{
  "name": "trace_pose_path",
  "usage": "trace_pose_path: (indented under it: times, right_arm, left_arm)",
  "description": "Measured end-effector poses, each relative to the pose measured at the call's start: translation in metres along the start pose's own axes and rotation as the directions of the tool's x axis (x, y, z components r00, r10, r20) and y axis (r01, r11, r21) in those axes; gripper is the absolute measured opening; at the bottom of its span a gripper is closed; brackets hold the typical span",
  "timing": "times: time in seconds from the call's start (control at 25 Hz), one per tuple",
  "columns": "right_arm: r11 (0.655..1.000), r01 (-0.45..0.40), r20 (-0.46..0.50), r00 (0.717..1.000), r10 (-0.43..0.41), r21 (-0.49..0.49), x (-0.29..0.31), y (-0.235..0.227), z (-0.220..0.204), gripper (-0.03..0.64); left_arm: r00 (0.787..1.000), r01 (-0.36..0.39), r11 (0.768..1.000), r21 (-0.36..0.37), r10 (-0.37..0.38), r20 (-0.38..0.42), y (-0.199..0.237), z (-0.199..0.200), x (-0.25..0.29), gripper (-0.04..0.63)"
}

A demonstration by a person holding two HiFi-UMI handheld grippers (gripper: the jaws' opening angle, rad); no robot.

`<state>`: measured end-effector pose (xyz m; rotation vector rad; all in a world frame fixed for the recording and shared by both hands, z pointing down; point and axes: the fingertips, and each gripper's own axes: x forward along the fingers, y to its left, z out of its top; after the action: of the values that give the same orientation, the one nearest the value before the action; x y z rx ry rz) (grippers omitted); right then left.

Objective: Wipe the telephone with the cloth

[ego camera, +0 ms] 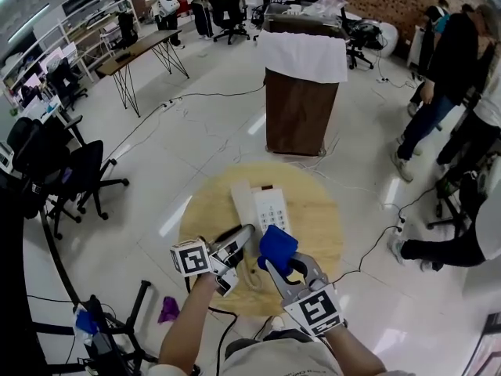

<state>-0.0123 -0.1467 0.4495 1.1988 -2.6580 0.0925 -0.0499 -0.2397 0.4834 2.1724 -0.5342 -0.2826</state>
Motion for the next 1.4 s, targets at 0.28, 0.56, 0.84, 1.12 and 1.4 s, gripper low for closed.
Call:
trace_pose_path:
  times: [0.28, 0.56, 0.84, 1.12, 1.4]
  right_arm:
    - [1.000, -0.007, 0.036, 0.999, 0.006, 0.025, -0.002, 0.014, 0.008, 0.063]
    - [1.000, 0.001, 0.064, 0.998, -0.002, 0.026, -0.009, 0.011, 0.015, 0.064]
    - [1.000, 0.009, 0.103, 0.995, -0.009, -0.001, -0.013, -0.002, 0.032, 0.063]
    - [1.000, 0.014, 0.121, 0.993, -0.011, -0.026, -0.016, -0.010, 0.051, 0.063]
    - [0.998, 0.015, 0.143, 0.990, -0.007, -0.057, -0.013, -0.012, 0.067, 0.063]
  left_arm:
    - [0.999, 0.021, 1.000, 0.002, -0.021, 0.038, -0.026, -0.002, -0.004, 0.083]
    - [0.998, 0.046, 0.999, -0.015, -0.045, 0.044, -0.046, -0.012, -0.009, 0.081]
    - [0.998, 0.061, 0.998, 0.032, -0.062, 0.023, -0.063, -0.020, -0.012, 0.081]
    - [0.997, 0.072, 0.996, 0.056, -0.073, 0.016, -0.076, -0.027, -0.014, 0.081]
    - [0.998, 0.061, 0.992, 0.107, -0.060, -0.011, -0.086, -0.033, -0.018, 0.081]
